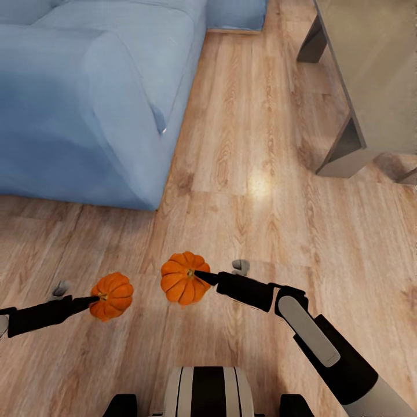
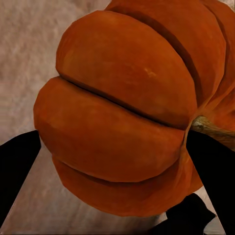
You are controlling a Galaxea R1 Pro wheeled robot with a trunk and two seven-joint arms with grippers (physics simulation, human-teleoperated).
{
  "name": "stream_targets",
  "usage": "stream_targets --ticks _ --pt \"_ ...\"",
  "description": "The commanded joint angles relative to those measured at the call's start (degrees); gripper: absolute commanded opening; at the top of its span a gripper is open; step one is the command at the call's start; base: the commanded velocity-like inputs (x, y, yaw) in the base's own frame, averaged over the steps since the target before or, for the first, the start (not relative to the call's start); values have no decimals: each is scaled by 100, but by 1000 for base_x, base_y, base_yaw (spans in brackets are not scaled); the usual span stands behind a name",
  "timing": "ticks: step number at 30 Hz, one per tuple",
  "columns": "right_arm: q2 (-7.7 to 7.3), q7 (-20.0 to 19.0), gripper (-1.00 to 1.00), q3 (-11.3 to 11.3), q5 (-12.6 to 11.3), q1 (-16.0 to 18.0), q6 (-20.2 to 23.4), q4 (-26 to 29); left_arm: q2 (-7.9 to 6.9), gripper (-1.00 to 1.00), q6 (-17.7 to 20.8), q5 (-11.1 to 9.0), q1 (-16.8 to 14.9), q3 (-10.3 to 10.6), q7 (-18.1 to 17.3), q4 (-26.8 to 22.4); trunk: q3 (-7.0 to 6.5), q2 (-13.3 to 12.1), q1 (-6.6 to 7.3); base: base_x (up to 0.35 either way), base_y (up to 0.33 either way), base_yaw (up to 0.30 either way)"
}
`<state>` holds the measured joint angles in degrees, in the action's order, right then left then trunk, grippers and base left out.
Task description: Place each of the two pumpkins and all three candles from the living room inside a cabinet in the living room (use any cabinet), then make sure every cabinet is closed, and position the cauldron so it is next to a table in the living room.
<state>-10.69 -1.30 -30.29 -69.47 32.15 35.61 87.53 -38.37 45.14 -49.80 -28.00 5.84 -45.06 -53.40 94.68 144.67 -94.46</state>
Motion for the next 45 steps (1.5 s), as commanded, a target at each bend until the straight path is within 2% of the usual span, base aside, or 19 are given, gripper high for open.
stream_targets --ticks 1,4,7,8,10,17,19,25,27,33,45 --pt "-3 -8 -100 52 -9 2 10 -11 -41 -100 111 -9 -4 10 9 -1 -20 0 3 0 0 0" --pt "-3 -22 -100 212 -32 2 8 -103 -167 -100 215 103 -4 12 13 -3 -86 -4 11 0 0 0" --pt "1 -25 -100 244 -38 2 7 -167 -222 -100 294 147 -4 12 14 -4 -153 -8 18 0 0 0" --pt "4 -25 -100 282 -40 2 9 -237 -298 -100 560 160 -4 8 14 -39 -175 -10 21 0 0 0" --pt "3 -30 -100 394 -40 2 8 -316 -313 -100 631 167 -4 12 14 -75 -219 -12 26 0 0 0" --pt "-3 -40 -100 485 -49 2 10 -405 -311 -100 837 146 -10 13 -4 -314 -374 -22 44 0 0 0" --pt "-3 -38 -100 488 -49 2 8 -416 -308 -100 1043 134 -9 8 -9 -480 -418 -24 49 0 0 0" --pt "0 -33 -100 489 -55 2 7 -454 -294 -100 1160 110 -5 20 -12 -866 -551 -32 65 0 0 -47" --pt "2 -35 -100 491 -83 2 7 -539 -294 -100 1167 97 -4 16 -12 -892 -596 -35 70 0 0 -225" --pt "-2 -82 -100 572 -431 2 -110 -940 -294 -100 1172 83 -4 14 -17 -908 -729 -43 85 -110 0 -269" --pt "-10 -90 -100 617 -480 2 -160 -992 -294 -100 1173 84 -4 6 -21 -909 -997 -59 116 -28 0 -280"
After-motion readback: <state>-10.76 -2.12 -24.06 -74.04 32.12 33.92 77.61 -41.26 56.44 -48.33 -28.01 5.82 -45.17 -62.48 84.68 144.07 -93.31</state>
